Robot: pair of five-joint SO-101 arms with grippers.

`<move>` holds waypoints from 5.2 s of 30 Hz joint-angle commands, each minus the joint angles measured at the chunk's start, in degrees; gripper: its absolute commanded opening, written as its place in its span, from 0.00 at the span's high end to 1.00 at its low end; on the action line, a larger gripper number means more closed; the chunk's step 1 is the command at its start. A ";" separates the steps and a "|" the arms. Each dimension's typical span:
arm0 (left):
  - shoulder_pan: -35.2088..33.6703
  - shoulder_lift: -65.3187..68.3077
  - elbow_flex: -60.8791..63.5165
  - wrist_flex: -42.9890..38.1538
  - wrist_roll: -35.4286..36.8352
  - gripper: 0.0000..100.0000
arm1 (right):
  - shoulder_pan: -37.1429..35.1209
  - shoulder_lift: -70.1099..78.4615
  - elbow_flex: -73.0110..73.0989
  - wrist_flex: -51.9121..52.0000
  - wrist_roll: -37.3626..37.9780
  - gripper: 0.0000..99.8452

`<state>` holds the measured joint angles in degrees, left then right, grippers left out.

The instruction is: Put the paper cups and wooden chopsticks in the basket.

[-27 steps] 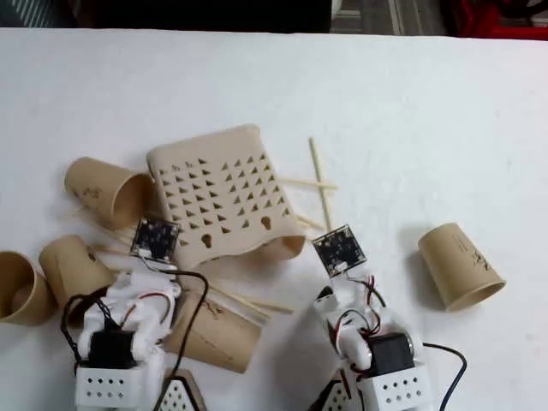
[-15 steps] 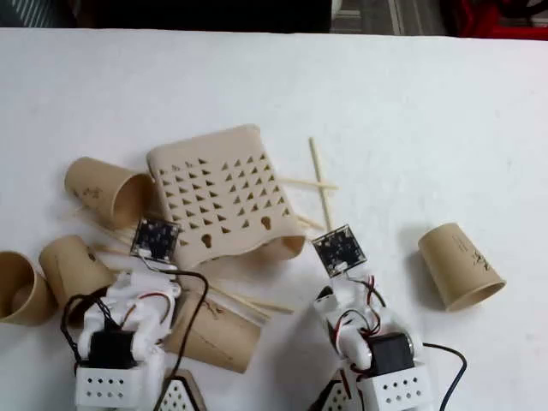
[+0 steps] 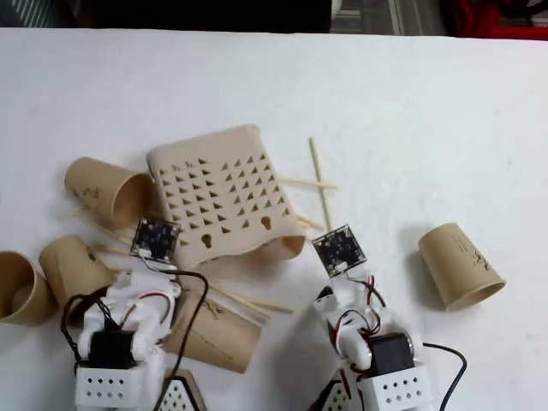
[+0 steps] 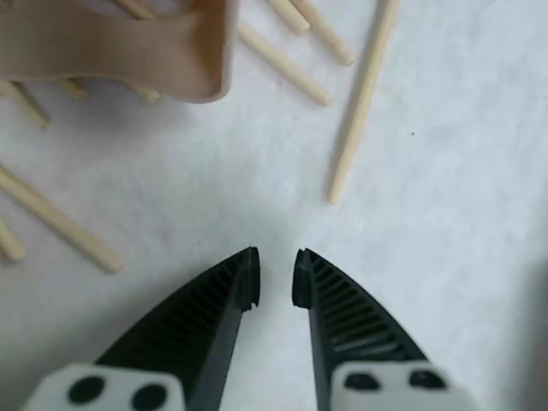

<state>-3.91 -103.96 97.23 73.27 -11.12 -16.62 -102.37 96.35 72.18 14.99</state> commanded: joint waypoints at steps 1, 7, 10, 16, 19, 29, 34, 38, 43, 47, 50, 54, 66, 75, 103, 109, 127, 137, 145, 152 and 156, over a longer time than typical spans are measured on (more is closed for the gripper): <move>-0.04 -0.48 -0.18 0.26 0.00 0.98 | -0.04 -0.66 0.53 0.48 0.09 0.92; -0.04 -0.48 -0.18 0.26 0.00 0.98 | -0.04 -0.66 0.53 0.48 0.09 0.92; -0.04 -0.48 -0.18 0.26 0.00 0.98 | -0.04 -0.66 0.53 0.48 0.09 0.92; -0.04 -0.48 -0.18 0.26 0.00 0.98 | -0.04 -0.66 0.53 0.48 0.09 0.92; -0.04 -0.48 -0.18 0.26 0.00 0.98 | -0.04 -0.66 0.53 0.48 0.09 0.92; -0.04 -0.48 -0.18 0.26 0.00 0.98 | -0.04 -0.66 0.53 0.48 0.09 0.92; -0.04 -0.48 -0.18 0.26 0.00 0.98 | -0.04 -0.66 0.53 0.48 0.09 0.92; -0.04 -0.48 -0.18 0.26 0.00 0.98 | -0.04 -0.66 0.53 0.48 0.09 0.92; 0.04 -0.48 -0.18 -0.18 -0.18 0.98 | -2.24 -0.66 0.53 0.48 0.09 0.92; -0.04 -0.48 -0.18 -0.18 -0.26 0.98 | 0.66 -0.75 0.09 0.57 0.35 0.92; -0.22 -0.48 -0.18 -0.18 -0.35 0.98 | 4.79 -0.84 -3.69 0.92 0.35 0.92; -0.04 -0.48 -0.18 -0.26 -0.35 0.98 | 8.92 -0.84 -10.20 1.63 0.44 0.92; -0.04 -0.48 -0.18 0.00 -0.44 0.98 | 1.71 -0.57 -25.14 1.45 19.52 0.91; -0.04 -0.48 -0.18 0.09 -0.44 0.98 | -7.34 11.21 -29.80 3.47 14.59 0.77; -0.04 -0.48 -0.18 0.18 -0.44 0.98 | -13.67 45.14 -24.53 -39.69 11.60 0.89; -0.04 -0.48 -0.18 0.18 -0.44 0.98 | -12.88 41.63 -26.11 -41.27 12.13 0.98; -0.04 -0.48 -0.18 0.18 -0.44 0.98 | -5.05 64.22 -59.34 -31.43 4.48 0.98; -0.04 -0.48 -0.18 0.18 -0.44 0.98 | 0.04 80.75 -77.45 -28.53 -4.84 0.98; -0.04 -0.48 -0.18 0.18 -0.44 0.98 | 2.68 90.15 -93.19 -20.44 -8.53 0.98; -0.04 -0.48 -0.18 0.18 -0.44 0.98 | 2.42 98.59 -107.96 -10.15 -8.53 0.98; -0.04 -0.48 -0.18 0.18 -0.44 0.98 | 2.42 104.84 -115.96 -5.41 -8.53 0.98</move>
<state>-3.91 -104.04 97.23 73.27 -11.12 -14.59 0.66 -11.96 64.00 6.90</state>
